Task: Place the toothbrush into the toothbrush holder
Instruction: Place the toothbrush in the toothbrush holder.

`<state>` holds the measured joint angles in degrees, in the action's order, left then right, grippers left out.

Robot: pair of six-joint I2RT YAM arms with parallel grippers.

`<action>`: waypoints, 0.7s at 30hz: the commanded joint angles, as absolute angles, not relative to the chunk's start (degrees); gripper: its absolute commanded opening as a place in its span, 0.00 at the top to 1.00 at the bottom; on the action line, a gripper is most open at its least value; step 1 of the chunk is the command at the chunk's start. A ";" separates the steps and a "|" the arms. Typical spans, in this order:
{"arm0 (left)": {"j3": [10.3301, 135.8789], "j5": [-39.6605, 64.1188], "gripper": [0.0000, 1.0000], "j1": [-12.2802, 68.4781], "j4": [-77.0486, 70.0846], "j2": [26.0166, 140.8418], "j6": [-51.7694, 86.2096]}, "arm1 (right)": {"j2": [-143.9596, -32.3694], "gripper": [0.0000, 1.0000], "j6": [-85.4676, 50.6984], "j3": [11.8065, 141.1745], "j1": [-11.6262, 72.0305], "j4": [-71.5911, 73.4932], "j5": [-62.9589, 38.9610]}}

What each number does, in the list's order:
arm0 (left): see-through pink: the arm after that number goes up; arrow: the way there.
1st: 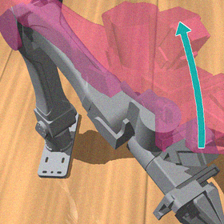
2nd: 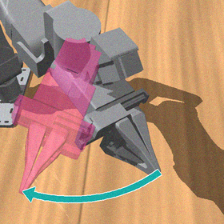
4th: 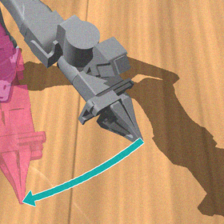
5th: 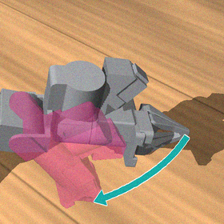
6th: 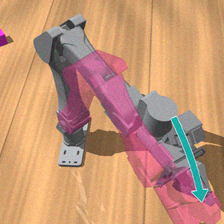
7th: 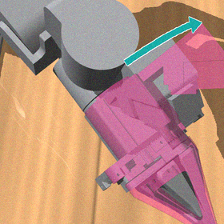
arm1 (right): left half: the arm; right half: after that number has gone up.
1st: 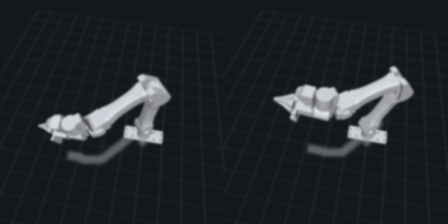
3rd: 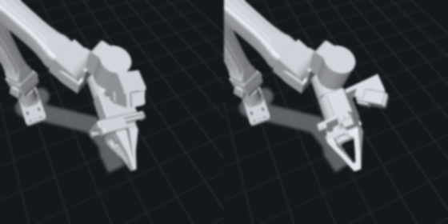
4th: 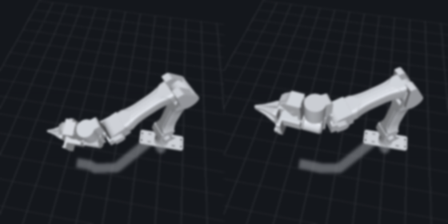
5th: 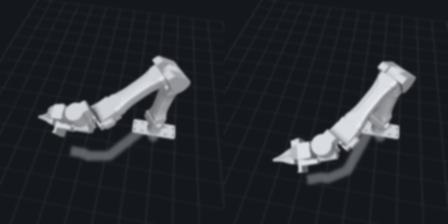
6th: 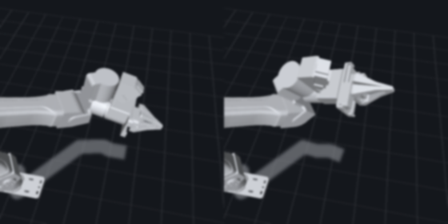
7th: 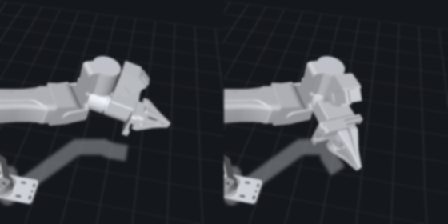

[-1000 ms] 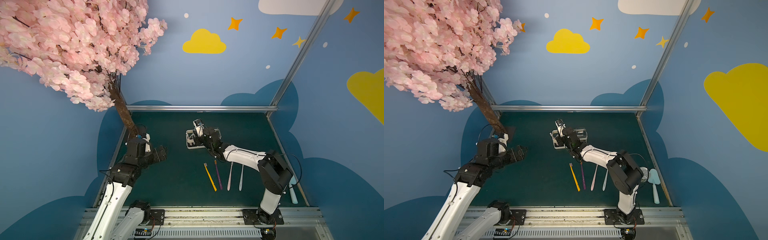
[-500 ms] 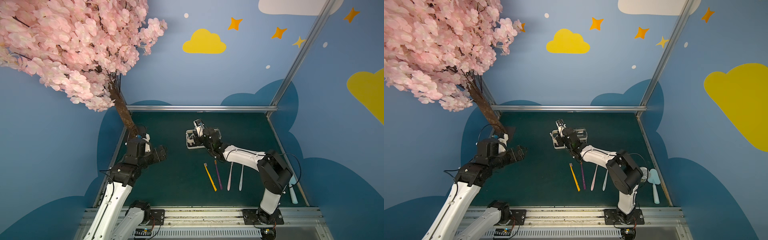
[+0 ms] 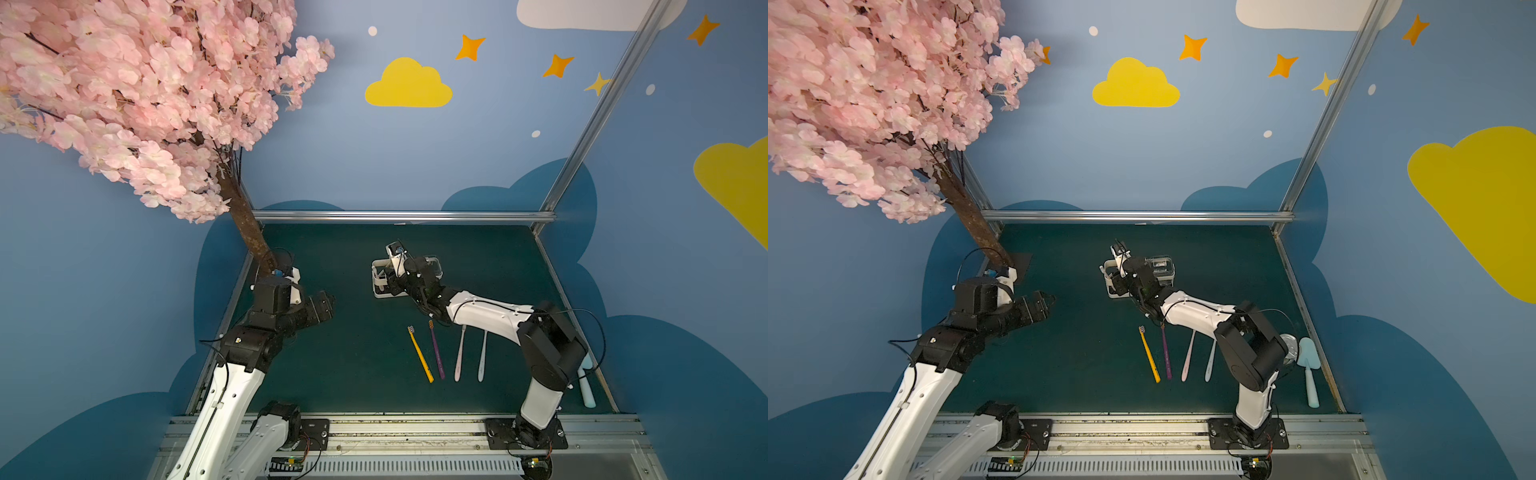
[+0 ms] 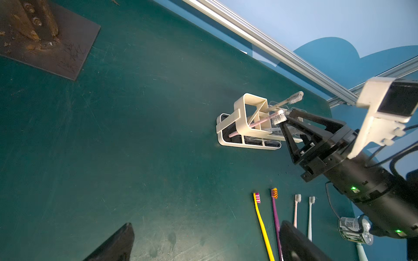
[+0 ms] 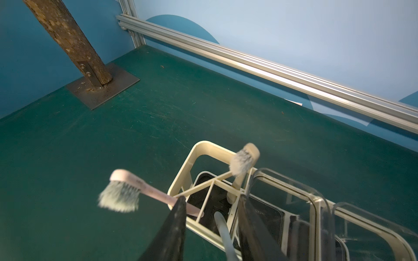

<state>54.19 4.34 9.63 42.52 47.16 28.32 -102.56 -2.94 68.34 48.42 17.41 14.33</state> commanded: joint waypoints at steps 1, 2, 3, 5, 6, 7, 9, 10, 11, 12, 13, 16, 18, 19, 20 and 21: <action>53.96 4.88 0.00 9.28 41.84 47.11 28.06 | -97.37 0.60 -1.95 69.63 49.13 16.17 15.94; 53.96 4.93 0.00 9.31 41.84 47.11 28.05 | -96.45 0.60 -1.60 69.58 49.22 15.90 16.23; 53.96 4.85 0.00 9.24 41.84 47.19 28.06 | -95.43 0.59 -1.28 69.47 49.22 15.37 16.63; 53.96 4.83 0.01 9.23 41.84 47.20 28.07 | -93.20 0.59 -0.53 69.20 49.26 14.41 17.20; 53.96 4.99 0.00 9.23 41.84 47.28 28.04 | -91.86 0.58 -0.21 68.81 49.29 13.64 17.37; 53.92 5.18 0.00 9.25 41.84 47.27 28.10 | -90.58 0.57 -0.06 68.38 49.30 13.15 17.16; 53.96 4.78 0.00 9.23 41.96 47.42 28.11 | -87.56 0.56 0.16 67.36 49.39 9.82 16.24; 54.05 4.45 0.00 9.23 42.14 47.38 28.04 | -86.28 0.56 0.06 66.77 49.48 7.82 15.48; 54.05 4.23 0.00 9.23 42.25 47.38 28.10 | -84.86 0.57 0.00 66.05 49.57 5.33 14.12; 54.05 4.22 0.00 9.23 42.26 47.38 28.09 | -83.44 0.57 0.21 65.16 49.64 2.16 12.48; 54.06 4.22 0.00 9.23 42.35 47.35 28.12 | -82.21 0.57 0.39 64.24 49.73 -0.55 11.15; 54.05 3.87 0.00 9.23 42.44 47.55 28.20 | -77.89 0.56 -6.34 59.45 50.56 -7.52 10.42; 54.14 3.78 0.00 9.23 42.62 47.88 28.21 | -75.60 0.56 -9.49 53.65 51.46 -8.07 9.96; 54.14 3.85 0.00 9.23 42.63 48.04 28.17 | -75.12 0.56 -10.85 51.40 52.02 -8.09 10.65; 54.14 4.04 0.00 9.23 42.63 48.21 28.33 | -75.13 0.56 -11.96 49.12 52.35 -7.77 11.02; 54.15 4.20 0.00 9.23 42.63 48.44 28.30 | -75.57 0.56 -12.91 47.09 52.55 -7.35 11.27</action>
<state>54.19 4.27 9.47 42.44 47.99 28.36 -74.89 -7.70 51.77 51.68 -2.15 11.51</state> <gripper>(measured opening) 0.996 0.439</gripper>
